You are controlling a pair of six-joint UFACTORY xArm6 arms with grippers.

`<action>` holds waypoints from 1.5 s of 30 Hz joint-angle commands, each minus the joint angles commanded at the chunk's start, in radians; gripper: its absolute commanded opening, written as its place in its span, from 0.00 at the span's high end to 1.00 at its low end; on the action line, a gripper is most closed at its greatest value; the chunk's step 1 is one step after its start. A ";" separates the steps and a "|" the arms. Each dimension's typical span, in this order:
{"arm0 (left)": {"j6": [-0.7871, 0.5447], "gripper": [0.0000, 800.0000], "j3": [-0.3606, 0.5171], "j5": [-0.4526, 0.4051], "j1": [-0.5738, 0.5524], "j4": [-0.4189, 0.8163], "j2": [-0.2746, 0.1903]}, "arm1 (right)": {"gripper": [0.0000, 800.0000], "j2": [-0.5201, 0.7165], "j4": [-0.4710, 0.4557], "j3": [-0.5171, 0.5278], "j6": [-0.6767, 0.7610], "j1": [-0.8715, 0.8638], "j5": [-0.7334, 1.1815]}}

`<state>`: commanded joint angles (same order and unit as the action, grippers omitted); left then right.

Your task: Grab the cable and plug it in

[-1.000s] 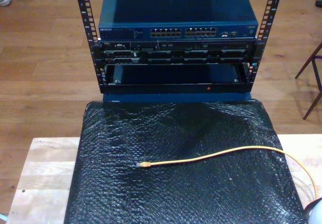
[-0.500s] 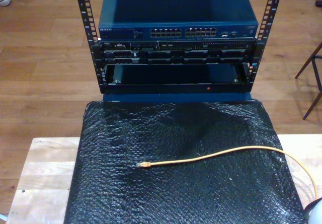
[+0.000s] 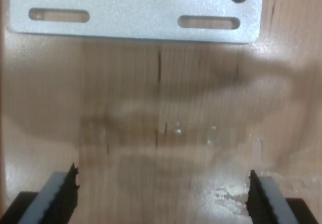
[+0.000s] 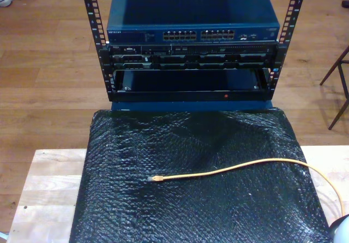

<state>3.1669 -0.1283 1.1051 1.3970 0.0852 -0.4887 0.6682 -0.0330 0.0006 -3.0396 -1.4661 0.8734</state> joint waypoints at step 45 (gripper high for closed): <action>-0.002 0.00 0.000 0.000 0.000 0.000 0.000 | 0.00 0.044 0.021 -0.281 0.124 0.003 0.420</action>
<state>3.1654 -0.1283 1.1051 1.3970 0.0852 -0.4887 0.7127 -0.0115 -0.2802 -2.9153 -1.4630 1.2938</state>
